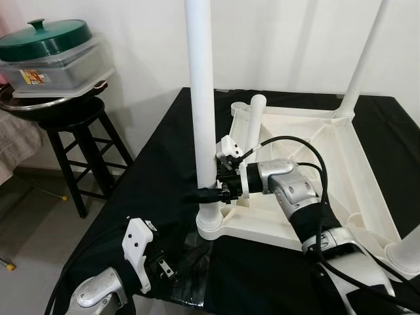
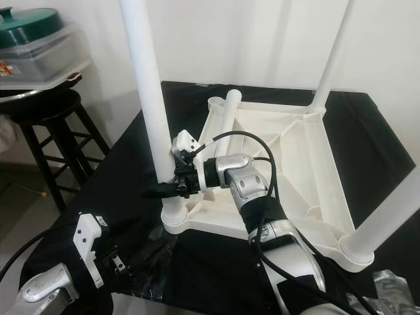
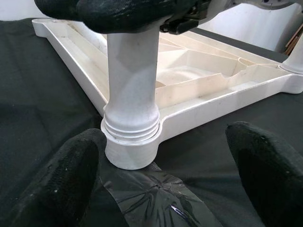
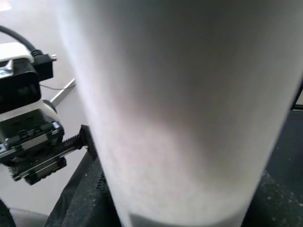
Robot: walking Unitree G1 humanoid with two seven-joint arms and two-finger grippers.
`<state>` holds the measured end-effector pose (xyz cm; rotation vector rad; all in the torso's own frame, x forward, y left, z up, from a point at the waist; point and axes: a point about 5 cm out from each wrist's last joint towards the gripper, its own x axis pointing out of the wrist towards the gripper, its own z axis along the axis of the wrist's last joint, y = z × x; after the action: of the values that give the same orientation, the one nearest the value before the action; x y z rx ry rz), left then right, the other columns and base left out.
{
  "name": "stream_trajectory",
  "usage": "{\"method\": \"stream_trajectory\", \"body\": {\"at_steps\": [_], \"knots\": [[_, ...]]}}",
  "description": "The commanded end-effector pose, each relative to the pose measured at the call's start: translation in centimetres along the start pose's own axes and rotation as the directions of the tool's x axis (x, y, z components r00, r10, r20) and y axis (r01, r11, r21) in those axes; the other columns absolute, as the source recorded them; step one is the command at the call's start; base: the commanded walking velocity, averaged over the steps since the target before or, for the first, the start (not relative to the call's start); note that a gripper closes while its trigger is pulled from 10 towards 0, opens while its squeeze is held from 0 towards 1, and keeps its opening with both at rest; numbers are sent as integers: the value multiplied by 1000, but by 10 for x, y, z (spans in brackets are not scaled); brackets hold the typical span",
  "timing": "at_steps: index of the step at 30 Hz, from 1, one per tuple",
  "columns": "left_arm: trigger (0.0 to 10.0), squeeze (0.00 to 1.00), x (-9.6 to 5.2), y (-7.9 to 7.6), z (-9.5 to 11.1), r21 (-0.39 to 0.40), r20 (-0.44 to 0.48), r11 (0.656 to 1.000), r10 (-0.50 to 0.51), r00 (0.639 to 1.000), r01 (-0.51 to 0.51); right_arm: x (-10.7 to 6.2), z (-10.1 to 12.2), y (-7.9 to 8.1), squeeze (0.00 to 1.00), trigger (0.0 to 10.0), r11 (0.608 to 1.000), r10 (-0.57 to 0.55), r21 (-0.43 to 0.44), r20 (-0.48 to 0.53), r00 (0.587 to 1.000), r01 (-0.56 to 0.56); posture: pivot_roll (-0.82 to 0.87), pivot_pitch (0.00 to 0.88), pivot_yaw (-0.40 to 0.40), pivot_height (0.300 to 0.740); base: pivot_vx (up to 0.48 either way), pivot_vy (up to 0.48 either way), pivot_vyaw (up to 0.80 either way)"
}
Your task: Building children table
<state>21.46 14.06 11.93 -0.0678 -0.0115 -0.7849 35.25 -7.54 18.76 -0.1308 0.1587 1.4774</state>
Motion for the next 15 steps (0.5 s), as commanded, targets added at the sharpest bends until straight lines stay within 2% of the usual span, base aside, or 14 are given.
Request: {"method": "stream_trajectory", "body": {"at_steps": [1, 4, 5, 6, 8, 9, 10, 11, 13, 14, 15], "knots": [[10000, 0, -1, 2, -2, -3, -6, 1000, 12, 1000, -13, 4, -1, -1, 0, 0, 1000, -13, 23, 19, 1000, 13, 18, 0, 20, 740, 0, 0, 0], [10000, 0, 0, 1, -2, -4, -5, 1000, 10, 1000, -10, -7, -13, -8, 0, 0, 990, -135, 39, 30, 990, 134, 6, 9, 9, 740, 0, 0, 0], [10000, 0, 0, 1, -2, -4, -5, 1000, 10, 1000, -10, -7, -13, -8, 0, 0, 990, -135, 39, 30, 990, 134, 6, 9, 9, 740, 0, 0, 0], [10000, 0, 0, 1, -1, -4, -4, 1000, 11, 1000, -11, -11, -26, -7, 0, 0, 968, -246, 62, 4, 969, 245, -1, 18, 1, 740, 0, 0, 0], [10000, 0, 0, 1, -1, -4, -4, 1000, 11, 1000, -11, -11, -26, -7, 0, 0, 968, -246, 62, 4, 969, 245, -1, 18, 1, 740, 0, 0, 0], [10000, 0, -1, 1, -1, -3, -3, 1000, 12, 1000, -12, -12, -32, -5, 0, 0, 953, -293, 76, -15, 956, 293, -1, 18, 1, 740, 0, 0, 0], [10000, 0, -1, 1, -1, -3, -3, 1000, 12, 1000, -12, -12, -32, -5, 0, 0, 953, -293, 76, -15, 956, 293, -1, 18, 1, 740, 0, 0, 0], [10000, 0, -2, 1, 0, -4, 0, 1000, 16, 1000, -16, -9, -44, -10, 0, 0, 719, -664, 252, -23, 747, 647, -12, 31, 0, 740, 0, 0, 0], [10000, 0, -2, 1, 0, -4, 0, 1000, 16, 1000, -16, -9, -44, -10, 0, 0, 719, -664, 252, -23, 747, 647, -12, 31, 0, 740, 0, 0, 0], [10000, 0, -3, 2, 1, -4, 2, 1000, 18, 1000, -18, 1, -62, 16, 0, 0, 630, -733, 273, -98, 673, 727, -38, 48, 21, 740, 0, 0, 0], [10000, 0, -3, 3, 1, -6, 2, 1000, 16, 1000, -16, 9, -71, 36, 0, 0, 624, -731, 250, -147, 666, 741, -50, 45, 28, 740, 0, 0, 0]]}}
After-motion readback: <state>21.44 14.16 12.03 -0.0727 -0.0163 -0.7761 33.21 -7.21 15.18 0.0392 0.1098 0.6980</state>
